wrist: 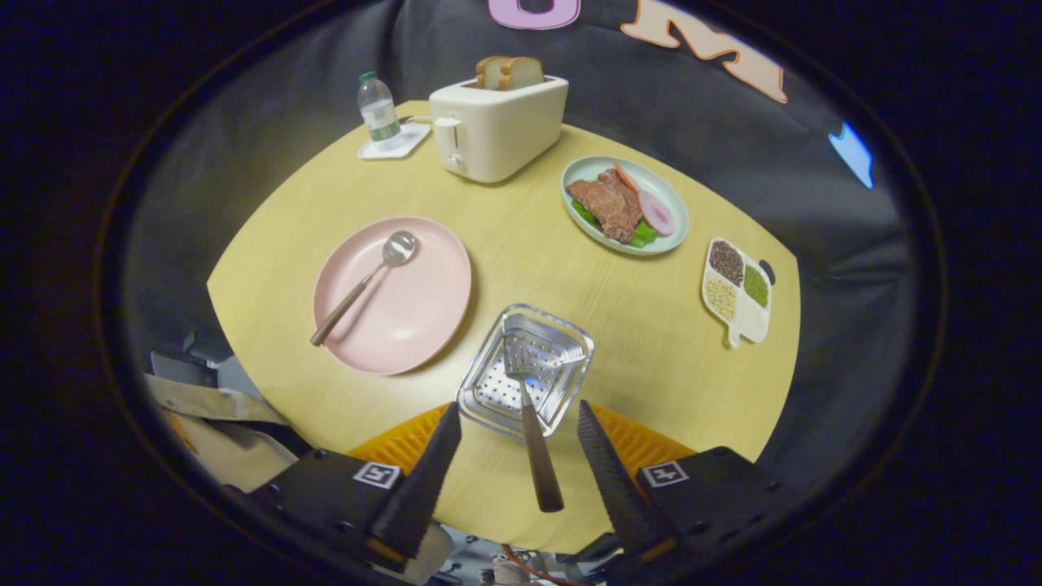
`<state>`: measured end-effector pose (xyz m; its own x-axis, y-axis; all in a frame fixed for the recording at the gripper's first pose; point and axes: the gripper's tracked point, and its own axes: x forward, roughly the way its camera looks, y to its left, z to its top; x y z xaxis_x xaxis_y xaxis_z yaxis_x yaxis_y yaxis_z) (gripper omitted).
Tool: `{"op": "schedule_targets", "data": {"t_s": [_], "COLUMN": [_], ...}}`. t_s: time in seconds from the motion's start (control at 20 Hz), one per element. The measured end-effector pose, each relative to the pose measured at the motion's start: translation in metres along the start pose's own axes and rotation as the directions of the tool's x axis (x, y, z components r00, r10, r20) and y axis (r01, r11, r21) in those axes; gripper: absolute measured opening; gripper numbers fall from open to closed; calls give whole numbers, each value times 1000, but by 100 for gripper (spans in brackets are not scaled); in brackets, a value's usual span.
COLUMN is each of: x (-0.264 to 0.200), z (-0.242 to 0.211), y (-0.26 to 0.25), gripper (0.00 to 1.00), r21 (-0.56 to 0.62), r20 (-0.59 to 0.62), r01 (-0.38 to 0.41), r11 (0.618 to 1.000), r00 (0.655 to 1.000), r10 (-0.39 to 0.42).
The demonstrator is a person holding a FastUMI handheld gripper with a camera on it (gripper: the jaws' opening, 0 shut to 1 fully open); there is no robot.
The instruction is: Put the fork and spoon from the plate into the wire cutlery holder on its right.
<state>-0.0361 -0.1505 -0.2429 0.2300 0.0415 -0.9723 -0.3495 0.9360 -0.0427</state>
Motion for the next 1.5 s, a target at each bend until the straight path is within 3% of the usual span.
{"op": "schedule_targets", "data": {"t_s": [0.05, 0.3, 0.7, 1.25, 1.5], "x": [-1, -7, -10, 12, 44], "z": [5, 26, 55, 78, 77], "y": [4, 26, 70, 117, 141], "gripper": [96, 98, 99, 99, 99], "r21": [26, 96, 173, 257, 297], "r20": [33, 192, 369, 502, 490], "r01": [3, 38, 62, 75, 58], "r11": [1000, 995, 983, 963, 953], "r00": [999, 980, 921, 842, 847], "r10": [-4, -56, -123, -200, -204]}}
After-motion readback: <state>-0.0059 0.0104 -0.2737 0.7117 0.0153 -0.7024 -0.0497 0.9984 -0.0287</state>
